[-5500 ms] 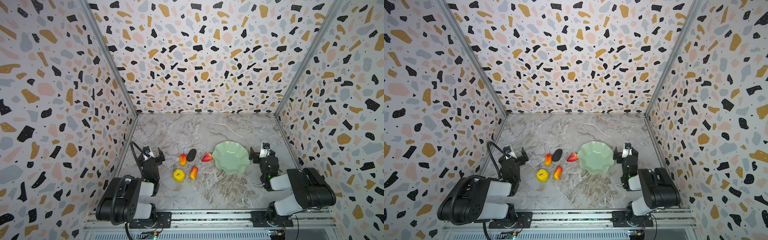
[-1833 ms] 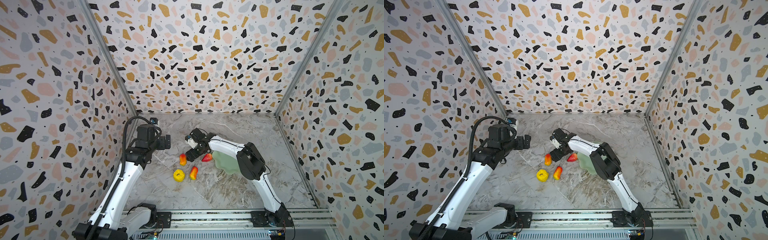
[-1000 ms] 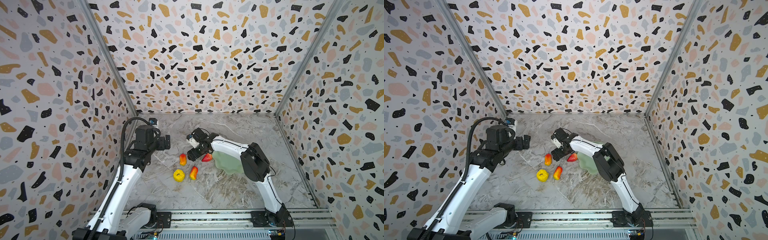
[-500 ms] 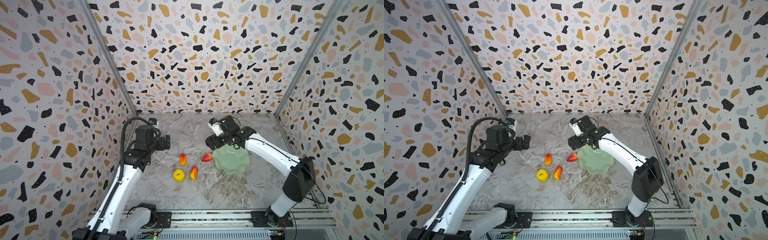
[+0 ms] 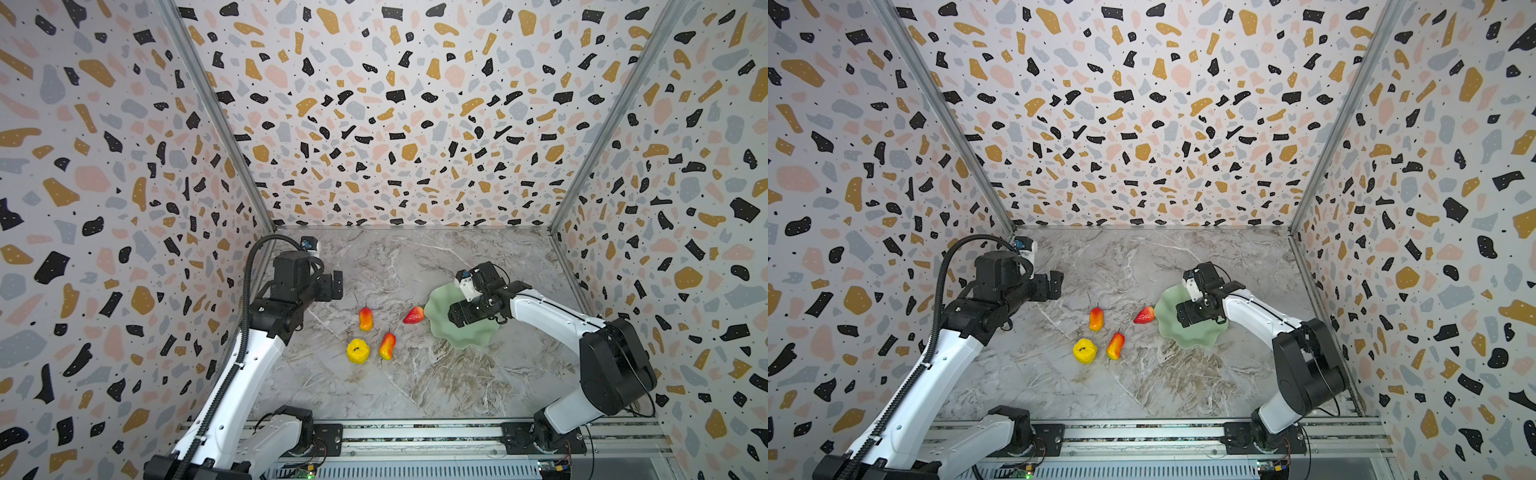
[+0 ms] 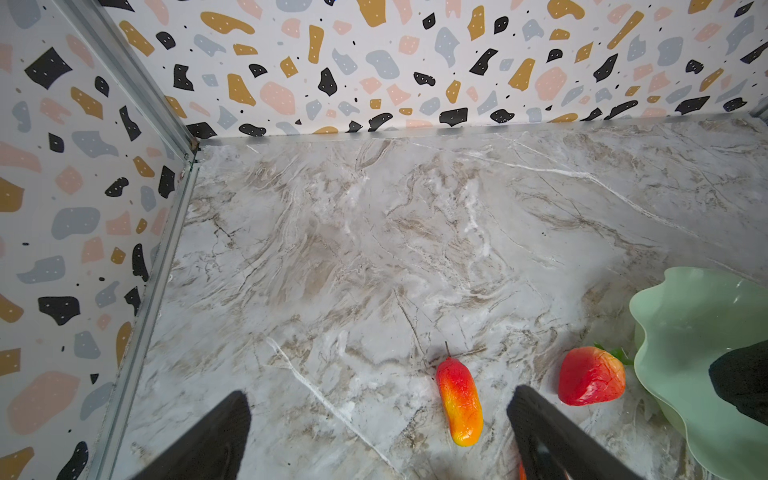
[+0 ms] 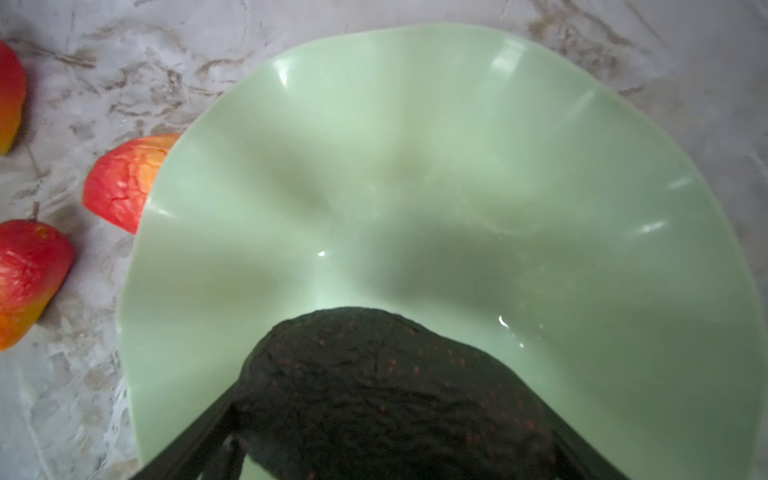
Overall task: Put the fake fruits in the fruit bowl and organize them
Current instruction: 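Carry the avocado over the green bowl and release it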
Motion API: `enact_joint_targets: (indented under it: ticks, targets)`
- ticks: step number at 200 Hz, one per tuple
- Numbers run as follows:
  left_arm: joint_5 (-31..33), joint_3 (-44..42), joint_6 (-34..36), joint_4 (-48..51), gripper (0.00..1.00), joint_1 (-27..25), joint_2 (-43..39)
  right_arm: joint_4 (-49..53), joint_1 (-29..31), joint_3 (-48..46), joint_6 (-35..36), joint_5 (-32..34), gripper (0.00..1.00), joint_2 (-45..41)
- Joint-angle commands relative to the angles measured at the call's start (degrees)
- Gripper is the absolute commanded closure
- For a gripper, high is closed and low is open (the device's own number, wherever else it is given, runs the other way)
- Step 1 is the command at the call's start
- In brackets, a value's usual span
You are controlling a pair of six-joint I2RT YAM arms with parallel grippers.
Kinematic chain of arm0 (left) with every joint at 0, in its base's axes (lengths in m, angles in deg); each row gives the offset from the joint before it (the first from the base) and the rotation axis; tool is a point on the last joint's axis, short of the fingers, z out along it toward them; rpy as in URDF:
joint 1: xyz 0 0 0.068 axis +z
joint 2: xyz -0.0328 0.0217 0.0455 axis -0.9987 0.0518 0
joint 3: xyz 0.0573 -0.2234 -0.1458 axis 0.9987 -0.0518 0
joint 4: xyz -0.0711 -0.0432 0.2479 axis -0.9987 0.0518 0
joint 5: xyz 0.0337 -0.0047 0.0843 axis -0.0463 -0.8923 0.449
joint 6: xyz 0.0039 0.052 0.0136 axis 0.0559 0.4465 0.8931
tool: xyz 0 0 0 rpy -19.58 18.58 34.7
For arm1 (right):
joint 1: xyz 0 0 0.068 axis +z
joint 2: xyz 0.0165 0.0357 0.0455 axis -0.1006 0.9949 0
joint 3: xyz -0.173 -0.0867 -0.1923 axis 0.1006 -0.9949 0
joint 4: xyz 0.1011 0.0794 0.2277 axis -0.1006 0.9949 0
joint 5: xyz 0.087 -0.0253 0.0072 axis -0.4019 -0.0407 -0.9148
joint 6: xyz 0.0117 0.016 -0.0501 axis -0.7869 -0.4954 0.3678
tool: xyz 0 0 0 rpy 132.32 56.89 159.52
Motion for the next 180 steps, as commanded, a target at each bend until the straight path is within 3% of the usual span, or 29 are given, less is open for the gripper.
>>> enact_joint_targets:
  ticks: [1,27,98,155,180]
  targets:
    - [1.18,1.57,-0.62,-0.27,0.0,-0.38,-0.73,-4.15,-0.21,-0.53,0.21,-1.45,0.31,1.01]
    - [1.34,1.5,-0.59,-0.39,0.01,-0.46,-0.34,-5.01,-0.22,-1.04,0.41,-1.38,0.19,2.22]
    - [2.1,1.25,-0.15,-0.08,0.0,-0.55,-0.73,-2.3,-0.13,0.73,1.47,0.69,0.03,1.27]
    - [1.88,1.21,-0.12,-0.17,0.0,-0.55,-0.82,4.79,1.17,6.98,3.07,4.83,0.01,-2.33]
    - [1.88,1.17,-0.13,-0.26,0.0,-0.61,-0.82,7.56,5.11,11.24,5.65,5.9,0.01,-3.14]
